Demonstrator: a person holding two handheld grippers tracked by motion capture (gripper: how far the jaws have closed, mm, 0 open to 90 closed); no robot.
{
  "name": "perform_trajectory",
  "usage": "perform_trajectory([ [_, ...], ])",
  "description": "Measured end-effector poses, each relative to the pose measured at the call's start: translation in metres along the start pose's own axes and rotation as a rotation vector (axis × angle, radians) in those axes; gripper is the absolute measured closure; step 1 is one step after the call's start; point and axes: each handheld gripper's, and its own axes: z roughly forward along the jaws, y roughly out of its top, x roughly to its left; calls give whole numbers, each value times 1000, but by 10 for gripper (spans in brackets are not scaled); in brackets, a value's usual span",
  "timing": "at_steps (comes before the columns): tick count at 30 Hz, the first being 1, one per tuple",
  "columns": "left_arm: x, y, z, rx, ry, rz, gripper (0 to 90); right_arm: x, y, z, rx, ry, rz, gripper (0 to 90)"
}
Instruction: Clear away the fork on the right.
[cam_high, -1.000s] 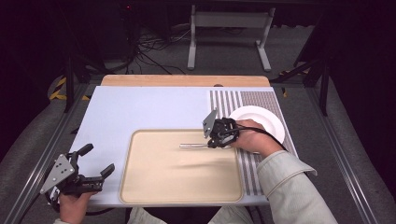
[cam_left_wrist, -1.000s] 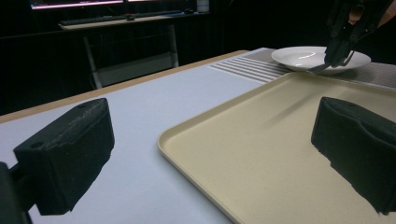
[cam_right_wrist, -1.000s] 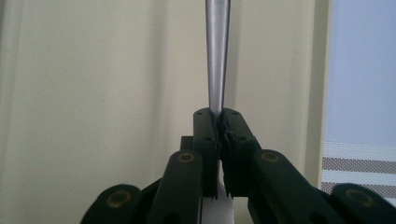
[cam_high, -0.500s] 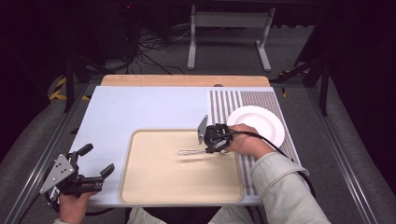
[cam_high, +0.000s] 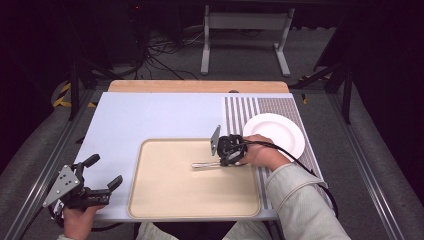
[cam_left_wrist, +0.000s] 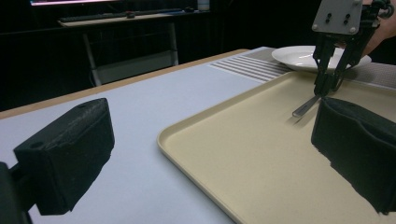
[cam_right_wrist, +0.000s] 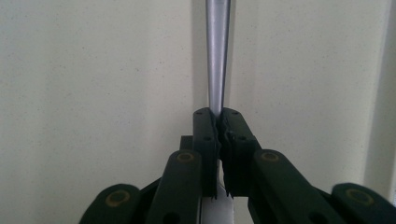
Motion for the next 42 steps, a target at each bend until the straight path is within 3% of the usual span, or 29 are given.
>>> perform_trajectory([
  [15, 0, 0, 0, 0, -1, 1, 1, -2, -2, 6, 28, 3, 16, 836],
  [21, 0, 1, 0, -4, 0, 3, 1, 0, -1, 0, 1, -7, 23, 809],
  [24, 0, 0, 0, -3, 0, 3, 1, 2, 1, -7, -49, -12, 21, 900],
  [27, -1, 1, 1, 3, 0, 7, 1, 4, 4, -15, -130, -33, 40, 900],
  [29, -1, 1, 1, 4, -3, 10, 1, 5, 9, -19, -195, -38, 81, 900],
  [30, -1, 1, 1, 4, -3, 10, 1, 5, 9, -19, -195, -38, 81, 900],
  [33, -1, 1, 1, 3, -4, 10, 1, 7, 14, -15, -263, -44, 155, 900],
  [36, -1, 1, 1, 3, -4, 9, 1, 7, 17, -10, -279, -55, 194, 900],
  [39, -1, 1, 1, 2, -5, 10, 1, 3, 17, -3, -330, -82, 236, 900],
  [40, -1, 1, 1, 3, -6, 10, 2, 2, 16, 1, -341, -103, 279, 900],
  [42, -1, 1, 1, 2, -6, 12, 2, 1, 16, 3, -351, -100, 292, 900],
])
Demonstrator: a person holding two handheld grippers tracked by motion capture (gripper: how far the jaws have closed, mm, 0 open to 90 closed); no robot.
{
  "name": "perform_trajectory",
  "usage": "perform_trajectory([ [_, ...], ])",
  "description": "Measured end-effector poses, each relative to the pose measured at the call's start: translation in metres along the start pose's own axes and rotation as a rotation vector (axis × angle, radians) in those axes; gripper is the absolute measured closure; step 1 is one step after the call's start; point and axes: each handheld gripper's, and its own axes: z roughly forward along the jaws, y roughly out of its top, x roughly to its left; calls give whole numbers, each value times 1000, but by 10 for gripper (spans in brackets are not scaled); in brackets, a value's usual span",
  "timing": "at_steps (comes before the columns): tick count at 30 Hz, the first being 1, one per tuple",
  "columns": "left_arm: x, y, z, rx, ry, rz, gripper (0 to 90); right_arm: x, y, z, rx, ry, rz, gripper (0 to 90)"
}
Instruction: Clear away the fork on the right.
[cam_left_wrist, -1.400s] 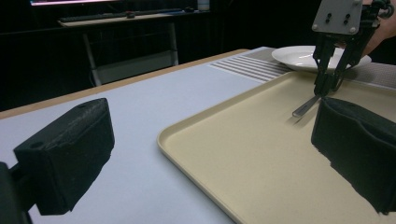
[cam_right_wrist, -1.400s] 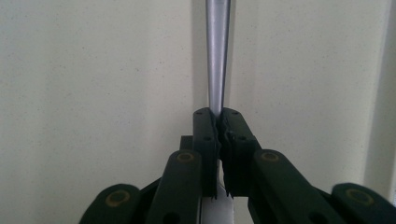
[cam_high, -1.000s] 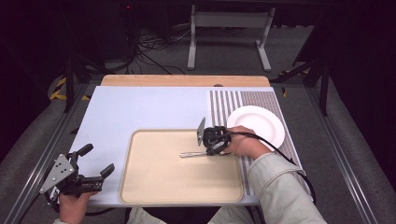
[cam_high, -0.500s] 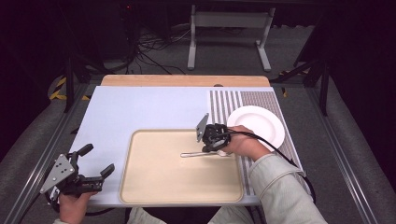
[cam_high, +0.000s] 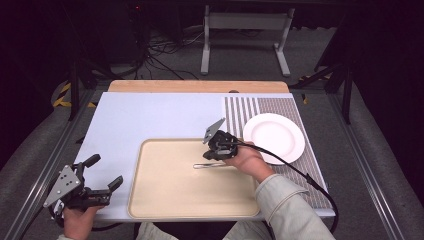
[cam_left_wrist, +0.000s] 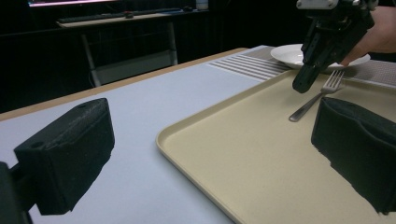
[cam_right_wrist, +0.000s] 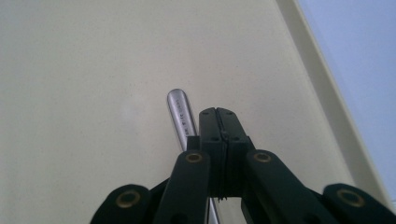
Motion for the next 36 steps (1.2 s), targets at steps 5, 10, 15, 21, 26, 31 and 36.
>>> perform_trajectory([
  [5, 0, 0, 0, 1, 1, 0, 2, -1, -1, 10, 3, 19, 65, 900],
  [10, -1, 0, 0, 2, 1, 4, 2, -4, -2, 17, 3, 34, 133, 900],
  [15, 0, 0, 1, 2, 1, 2, 2, -5, -4, 22, 22, 11, 157, 900],
  [21, 0, 0, 1, 5, -1, 3, 2, -3, -4, 25, 35, 16, 136, 900],
  [26, 0, 0, 0, 3, 1, 3, 2, 3, -3, 25, 49, 30, 111, 900],
  [31, -1, 0, 0, 0, 1, 3, 2, 14, -5, 21, 85, 59, 98, 900],
  [36, -1, 1, 0, 1, 0, 3, 2, 26, -7, 19, 97, 81, 73, 900],
])
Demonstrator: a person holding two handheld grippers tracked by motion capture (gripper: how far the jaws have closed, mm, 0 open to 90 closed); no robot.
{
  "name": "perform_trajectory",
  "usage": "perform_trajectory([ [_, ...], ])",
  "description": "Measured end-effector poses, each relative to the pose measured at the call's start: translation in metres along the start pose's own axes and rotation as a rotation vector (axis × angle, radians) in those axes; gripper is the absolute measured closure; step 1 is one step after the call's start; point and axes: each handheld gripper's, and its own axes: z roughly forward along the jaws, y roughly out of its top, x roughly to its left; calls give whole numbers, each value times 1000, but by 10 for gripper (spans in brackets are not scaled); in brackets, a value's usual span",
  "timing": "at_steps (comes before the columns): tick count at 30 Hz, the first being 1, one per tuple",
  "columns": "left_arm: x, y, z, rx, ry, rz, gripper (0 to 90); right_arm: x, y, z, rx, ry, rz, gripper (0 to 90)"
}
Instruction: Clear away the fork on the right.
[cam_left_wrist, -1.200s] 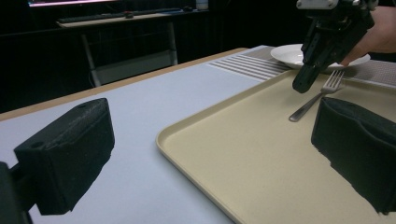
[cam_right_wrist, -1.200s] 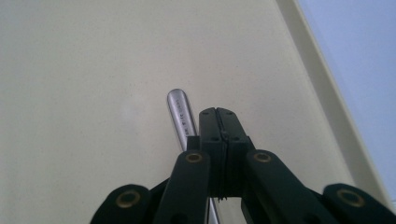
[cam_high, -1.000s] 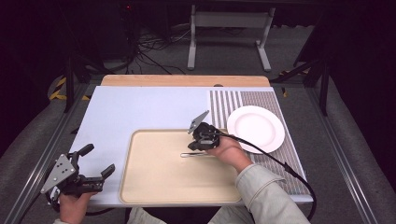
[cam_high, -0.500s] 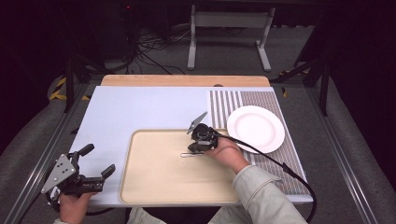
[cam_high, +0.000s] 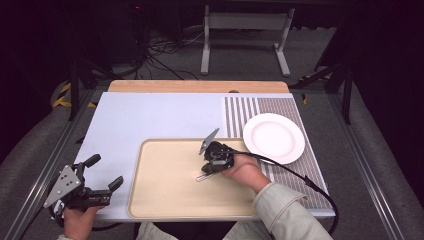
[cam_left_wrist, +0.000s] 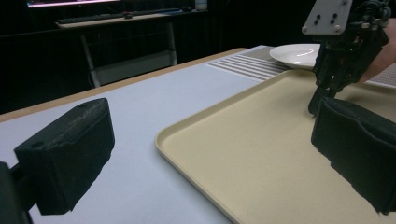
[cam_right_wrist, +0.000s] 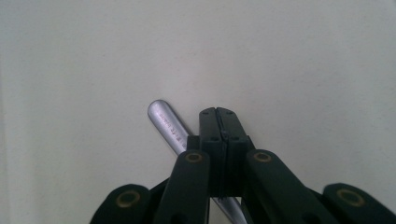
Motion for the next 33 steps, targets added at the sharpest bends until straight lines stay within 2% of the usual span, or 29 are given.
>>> perform_trajectory([
  [5, 0, 0, 0, -2, 3, 0, 2, 10, -4, -1, 0, 9, -20, 900],
  [13, 0, 0, -1, -6, 3, -1, 2, 22, -15, -6, 3, 10, -25, 900],
  [20, -1, 1, 0, -2, 1, 1, 2, 38, -30, -13, 32, 6, -54, 900],
  [25, -1, 1, 0, -1, 1, 1, 2, 41, -38, -17, 29, 17, -55, 900],
  [27, -1, 0, 0, -2, 2, 0, 2, 43, -44, -20, 28, 12, -43, 900],
  [33, -1, 1, 0, 2, 2, 1, 2, 47, -55, -26, 34, 9, -47, 900],
])
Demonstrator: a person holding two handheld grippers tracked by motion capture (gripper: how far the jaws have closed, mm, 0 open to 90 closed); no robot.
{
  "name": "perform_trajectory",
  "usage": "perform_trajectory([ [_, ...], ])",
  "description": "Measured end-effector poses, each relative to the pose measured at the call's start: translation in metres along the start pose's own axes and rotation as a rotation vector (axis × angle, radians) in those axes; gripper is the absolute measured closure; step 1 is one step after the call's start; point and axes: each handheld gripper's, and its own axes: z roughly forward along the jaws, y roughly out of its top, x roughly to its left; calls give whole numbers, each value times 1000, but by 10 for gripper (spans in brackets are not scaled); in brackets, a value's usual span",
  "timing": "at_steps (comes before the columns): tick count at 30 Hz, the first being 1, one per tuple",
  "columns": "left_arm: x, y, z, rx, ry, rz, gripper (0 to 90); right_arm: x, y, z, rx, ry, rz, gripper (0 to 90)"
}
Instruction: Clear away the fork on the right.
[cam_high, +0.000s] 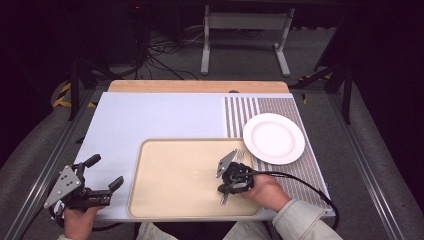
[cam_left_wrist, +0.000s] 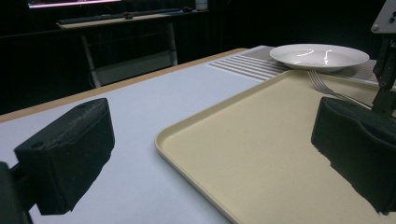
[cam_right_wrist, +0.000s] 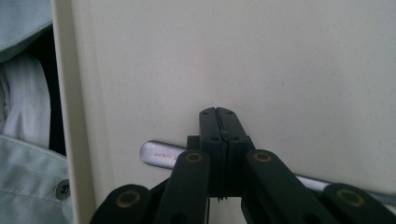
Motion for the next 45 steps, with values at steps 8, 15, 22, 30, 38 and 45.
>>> perform_trajectory([
  [8, 0, 0, 0, -1, 2, -2, 2, 3, -11, -5, -2, -2, 4, 900],
  [15, 0, 0, 0, 1, 1, -2, 2, 5, -20, -9, 0, -14, 15, 900],
  [22, 0, 0, 0, 0, 2, -4, 2, 5, -30, -13, -23, -12, 12, 900],
  [30, -1, -1, 2, 6, 0, -8, 2, 6, -38, -16, -33, -15, 20, 900],
  [38, 0, -1, 1, 3, 2, -10, 2, 6, -39, -17, -27, -10, 24, 900],
  [45, 0, -1, 1, 2, 2, -11, 2, 5, -39, -17, -32, -13, 10, 900],
])
